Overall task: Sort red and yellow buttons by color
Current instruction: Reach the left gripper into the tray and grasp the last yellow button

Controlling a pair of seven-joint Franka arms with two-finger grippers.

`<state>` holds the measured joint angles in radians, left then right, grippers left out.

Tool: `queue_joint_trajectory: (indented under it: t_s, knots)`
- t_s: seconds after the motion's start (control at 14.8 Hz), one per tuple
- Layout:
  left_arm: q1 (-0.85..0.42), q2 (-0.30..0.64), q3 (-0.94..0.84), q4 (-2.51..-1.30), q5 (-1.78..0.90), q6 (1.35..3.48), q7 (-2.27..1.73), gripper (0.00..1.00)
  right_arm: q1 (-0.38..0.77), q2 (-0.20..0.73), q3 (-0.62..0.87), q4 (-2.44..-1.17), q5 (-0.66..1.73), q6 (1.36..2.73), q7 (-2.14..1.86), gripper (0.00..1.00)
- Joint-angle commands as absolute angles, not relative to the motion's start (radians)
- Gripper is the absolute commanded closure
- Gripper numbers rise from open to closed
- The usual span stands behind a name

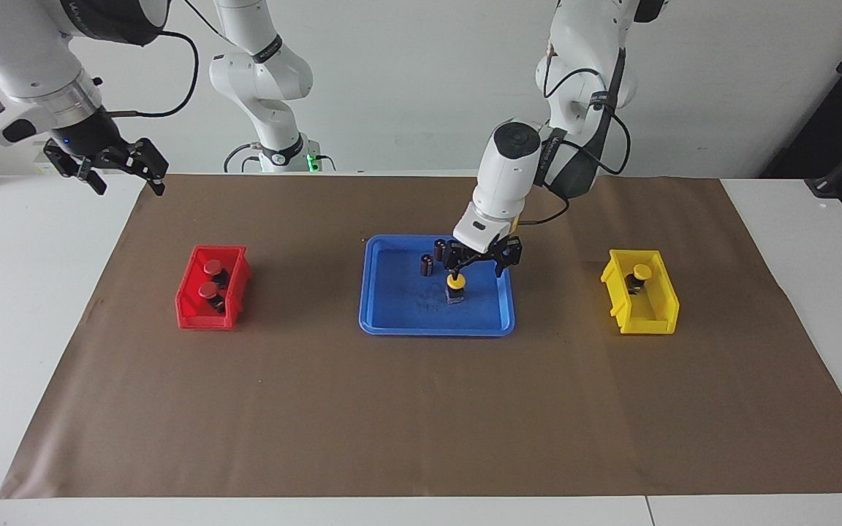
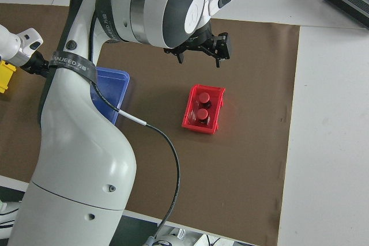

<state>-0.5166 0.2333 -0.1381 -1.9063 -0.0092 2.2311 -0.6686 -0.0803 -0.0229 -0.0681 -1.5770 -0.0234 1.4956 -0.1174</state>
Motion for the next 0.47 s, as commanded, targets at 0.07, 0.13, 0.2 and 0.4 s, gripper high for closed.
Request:
queue_joint_trajectory:
  t_s: [0.07, 0.13, 0.2, 0.4]
  knots:
    - [-0.586, 0.305, -0.118, -1.853, 0.015, 2.233, -0.732, 0.00, -0.077, -0.038, -0.067, -1.594, -0.026, 1.493, -0.100, 0.00]
    - [-0.589, 0.316, -0.118, -1.848, 0.015, 2.233, -0.732, 0.00, -0.077, -0.038, -0.066, -1.594, -0.025, 1.493, -0.100, 0.00]
    - [-0.591, 0.319, -0.118, -1.848, 0.017, 2.233, -0.732, 0.00, -0.077, -0.038, -0.066, -1.594, -0.025, 1.493, -0.100, 0.00]
    - [-0.591, 0.319, -0.118, -1.850, 0.015, 2.211, -0.742, 0.40, -0.074, -0.038, -0.066, -1.594, -0.023, 1.493, -0.100, 0.00]
